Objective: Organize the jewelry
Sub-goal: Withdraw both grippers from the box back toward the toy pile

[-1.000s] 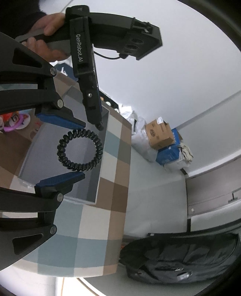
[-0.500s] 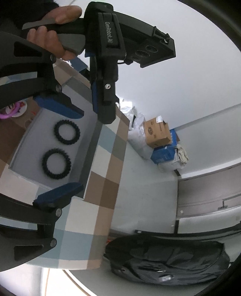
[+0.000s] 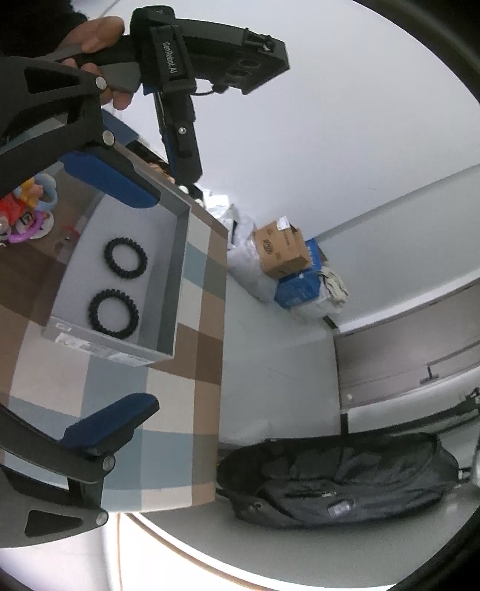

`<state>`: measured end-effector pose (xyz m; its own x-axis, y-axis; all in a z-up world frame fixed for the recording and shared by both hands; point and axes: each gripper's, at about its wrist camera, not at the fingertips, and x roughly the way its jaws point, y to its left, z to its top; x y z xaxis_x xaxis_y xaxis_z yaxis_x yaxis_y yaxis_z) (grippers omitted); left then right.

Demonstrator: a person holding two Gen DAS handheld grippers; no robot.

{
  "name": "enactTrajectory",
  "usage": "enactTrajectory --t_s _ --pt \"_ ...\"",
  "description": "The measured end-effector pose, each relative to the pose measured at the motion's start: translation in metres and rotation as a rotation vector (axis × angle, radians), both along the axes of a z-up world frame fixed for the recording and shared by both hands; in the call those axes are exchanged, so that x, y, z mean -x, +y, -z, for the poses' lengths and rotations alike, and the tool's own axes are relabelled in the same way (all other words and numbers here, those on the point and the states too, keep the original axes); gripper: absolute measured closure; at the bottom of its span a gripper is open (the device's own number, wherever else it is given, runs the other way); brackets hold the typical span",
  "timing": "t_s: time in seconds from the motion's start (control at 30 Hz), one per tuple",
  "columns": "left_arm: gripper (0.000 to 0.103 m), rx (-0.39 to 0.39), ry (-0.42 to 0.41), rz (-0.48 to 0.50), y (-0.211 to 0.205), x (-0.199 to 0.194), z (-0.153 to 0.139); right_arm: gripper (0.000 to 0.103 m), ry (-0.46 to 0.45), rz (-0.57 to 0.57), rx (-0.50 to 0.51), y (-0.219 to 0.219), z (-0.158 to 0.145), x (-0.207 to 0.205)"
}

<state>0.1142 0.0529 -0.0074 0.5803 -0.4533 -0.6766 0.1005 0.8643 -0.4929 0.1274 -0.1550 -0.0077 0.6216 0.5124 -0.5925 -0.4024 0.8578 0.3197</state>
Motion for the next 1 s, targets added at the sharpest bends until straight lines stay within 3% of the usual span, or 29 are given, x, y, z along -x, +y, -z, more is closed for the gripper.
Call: enactTrajectory --t_s 0.17,0.27,0.47,1.0 --pt "0.024 -0.074 -0.038 -0.044 0.001 0.019 -0.004 0.0 -0.027 0.019 -0.005 -0.005 -0.006 0.014" --pt "0.016 -0.085 -0.053 -0.053 0.003 0.03 -0.006 0.0 -0.041 0.028 -0.006 -0.007 -0.009 0.025" --pt "0.015 -0.111 -0.065 -0.066 0.0 0.05 -0.006 0.0 -0.046 0.037 -0.004 -0.009 -0.012 0.041" --pt "0.015 -0.166 0.005 -0.043 -0.008 0.085 0.007 0.0 -0.045 0.04 -0.037 -0.009 -0.009 0.082"
